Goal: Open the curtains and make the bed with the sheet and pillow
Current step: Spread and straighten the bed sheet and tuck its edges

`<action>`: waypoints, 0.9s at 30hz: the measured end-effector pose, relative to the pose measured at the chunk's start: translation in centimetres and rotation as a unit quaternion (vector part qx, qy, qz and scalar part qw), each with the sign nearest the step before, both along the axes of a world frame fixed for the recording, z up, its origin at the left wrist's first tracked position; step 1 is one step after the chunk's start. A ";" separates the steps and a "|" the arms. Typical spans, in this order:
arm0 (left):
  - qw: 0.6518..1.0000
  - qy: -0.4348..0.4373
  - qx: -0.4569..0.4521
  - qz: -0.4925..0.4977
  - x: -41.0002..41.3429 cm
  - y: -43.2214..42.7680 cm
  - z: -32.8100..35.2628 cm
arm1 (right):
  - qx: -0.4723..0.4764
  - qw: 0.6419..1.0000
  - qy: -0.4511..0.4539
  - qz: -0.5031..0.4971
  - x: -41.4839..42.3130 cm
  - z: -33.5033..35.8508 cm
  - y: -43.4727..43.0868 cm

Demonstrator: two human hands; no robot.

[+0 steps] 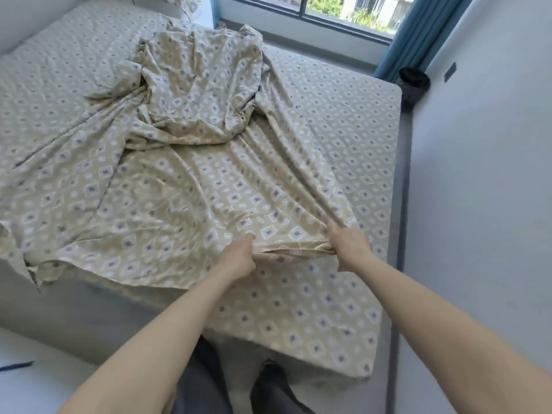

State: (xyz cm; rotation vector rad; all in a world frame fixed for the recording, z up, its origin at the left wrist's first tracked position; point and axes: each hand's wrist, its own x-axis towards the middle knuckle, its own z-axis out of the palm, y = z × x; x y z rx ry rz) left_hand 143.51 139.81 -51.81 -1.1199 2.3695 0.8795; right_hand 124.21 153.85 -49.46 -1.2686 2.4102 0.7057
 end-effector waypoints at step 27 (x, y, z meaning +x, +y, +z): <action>0.999 -0.029 -0.006 -0.032 6.6 28.5 1.4 | 0.004 0.998 -0.017 -0.065 7.8 2.7 30.7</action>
